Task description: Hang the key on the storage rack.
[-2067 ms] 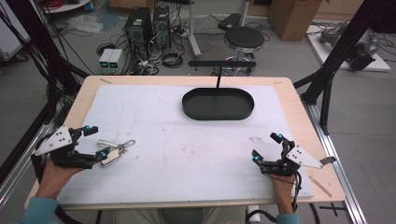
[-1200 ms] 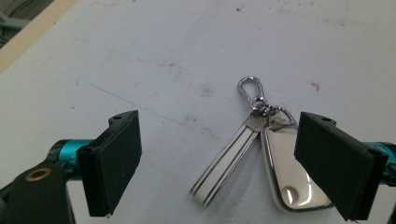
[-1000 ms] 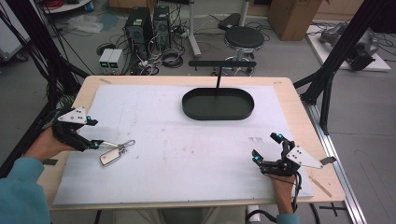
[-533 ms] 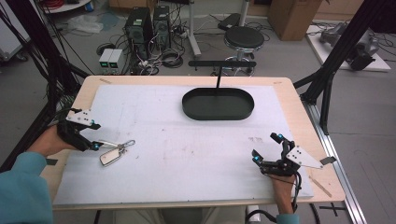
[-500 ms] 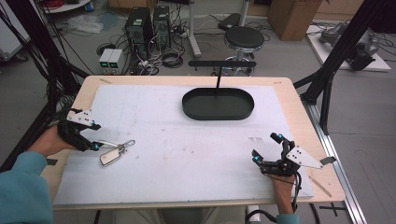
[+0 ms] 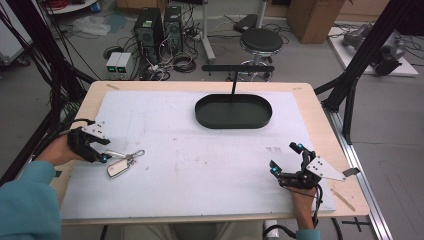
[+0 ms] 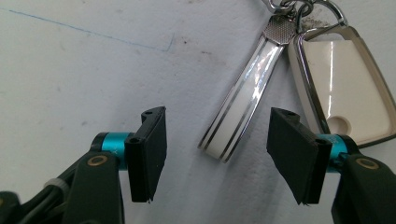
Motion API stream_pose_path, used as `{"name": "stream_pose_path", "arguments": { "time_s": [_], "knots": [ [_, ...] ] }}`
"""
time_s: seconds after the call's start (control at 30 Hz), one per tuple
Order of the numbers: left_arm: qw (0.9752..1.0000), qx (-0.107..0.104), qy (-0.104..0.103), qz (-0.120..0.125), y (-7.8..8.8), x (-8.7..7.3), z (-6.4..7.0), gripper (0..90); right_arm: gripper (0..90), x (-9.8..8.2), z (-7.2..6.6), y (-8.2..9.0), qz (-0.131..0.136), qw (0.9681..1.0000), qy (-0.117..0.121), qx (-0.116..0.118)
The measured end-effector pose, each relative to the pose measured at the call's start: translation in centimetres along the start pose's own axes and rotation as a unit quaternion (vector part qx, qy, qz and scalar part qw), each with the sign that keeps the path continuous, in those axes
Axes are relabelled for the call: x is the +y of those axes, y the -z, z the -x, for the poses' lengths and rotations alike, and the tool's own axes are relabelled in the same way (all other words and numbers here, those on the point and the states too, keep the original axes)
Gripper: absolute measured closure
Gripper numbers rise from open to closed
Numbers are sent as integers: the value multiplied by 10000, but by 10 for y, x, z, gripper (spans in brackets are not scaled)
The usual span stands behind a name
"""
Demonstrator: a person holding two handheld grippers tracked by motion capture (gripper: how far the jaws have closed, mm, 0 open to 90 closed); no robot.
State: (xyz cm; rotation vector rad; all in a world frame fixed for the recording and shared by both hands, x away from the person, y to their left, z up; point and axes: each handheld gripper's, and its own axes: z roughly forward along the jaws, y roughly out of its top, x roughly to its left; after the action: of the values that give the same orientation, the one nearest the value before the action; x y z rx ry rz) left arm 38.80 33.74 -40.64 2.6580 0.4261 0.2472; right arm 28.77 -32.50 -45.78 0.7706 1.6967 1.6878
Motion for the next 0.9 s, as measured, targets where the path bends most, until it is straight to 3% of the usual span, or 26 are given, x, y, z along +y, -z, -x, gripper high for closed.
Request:
{"name": "stream_pose_path", "arguments": {
  "time_s": [0.33, 0.9],
  "knots": [
    [9998, -57, -143, -118, -3, 2, -1, 459, 12, 0, 0, 0, -1, 10000, 3, 6],
    [9997, -162, -171, -99, -7, 2, -1, 570, 12, 0, 0, 0, -28, 10000, 25, -2]
  ]
}}
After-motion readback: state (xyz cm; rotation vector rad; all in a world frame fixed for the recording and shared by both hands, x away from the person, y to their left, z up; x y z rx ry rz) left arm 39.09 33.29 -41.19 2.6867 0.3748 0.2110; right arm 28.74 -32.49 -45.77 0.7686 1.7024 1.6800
